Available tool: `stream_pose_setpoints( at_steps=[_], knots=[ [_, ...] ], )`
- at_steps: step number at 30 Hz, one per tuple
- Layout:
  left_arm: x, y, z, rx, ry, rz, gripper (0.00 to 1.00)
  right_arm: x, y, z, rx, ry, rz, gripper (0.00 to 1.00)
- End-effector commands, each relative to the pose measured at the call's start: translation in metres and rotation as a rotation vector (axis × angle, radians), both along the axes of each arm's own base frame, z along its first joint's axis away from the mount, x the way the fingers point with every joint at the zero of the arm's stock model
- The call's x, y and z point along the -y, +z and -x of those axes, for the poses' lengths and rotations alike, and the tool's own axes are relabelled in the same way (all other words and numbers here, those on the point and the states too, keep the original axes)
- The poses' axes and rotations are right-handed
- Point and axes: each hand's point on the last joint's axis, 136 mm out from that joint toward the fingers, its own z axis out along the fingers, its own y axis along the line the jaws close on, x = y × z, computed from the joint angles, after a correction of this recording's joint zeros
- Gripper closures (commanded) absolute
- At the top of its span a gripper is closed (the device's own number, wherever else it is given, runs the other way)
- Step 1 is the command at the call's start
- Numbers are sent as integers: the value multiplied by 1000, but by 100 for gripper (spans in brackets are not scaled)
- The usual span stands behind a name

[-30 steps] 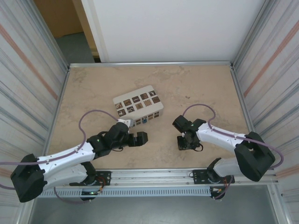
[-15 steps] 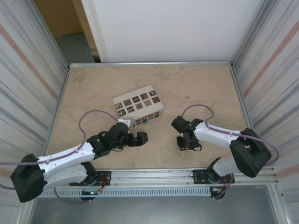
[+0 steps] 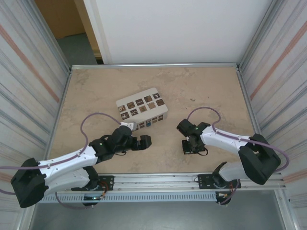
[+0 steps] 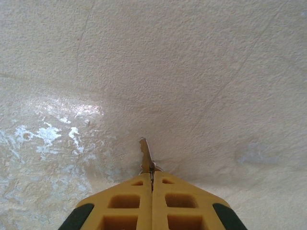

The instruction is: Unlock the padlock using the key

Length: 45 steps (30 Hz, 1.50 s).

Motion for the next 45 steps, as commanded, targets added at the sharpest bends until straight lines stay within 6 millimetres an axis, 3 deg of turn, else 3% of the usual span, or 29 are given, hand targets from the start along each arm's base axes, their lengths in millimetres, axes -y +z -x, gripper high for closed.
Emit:
stream_pose_setpoints(
  at_steps=[1, 7, 15, 30, 40, 45],
  knots=[
    [-4, 7, -2, 17, 24, -1, 1, 9, 1, 4, 10, -23, 29, 97],
    [-8, 16, -4, 40, 41, 7, 1, 6, 8, -3, 55, -21, 7, 100],
    [-14, 37, -6, 53, 108, 77, 1, -13, 41, -28, 219, 25, -112, 100],
    [-25, 56, -20, -200, 396, 525, 2, -62, 142, -60, 579, 174, -457, 100],
    [-3, 84, -29, -406, 480, 891, 14, -97, 203, -70, 729, 243, -631, 100],
    [5, 95, -33, -475, 498, 973, 16, -119, 228, -71, 805, 297, -660, 100]
  ],
)
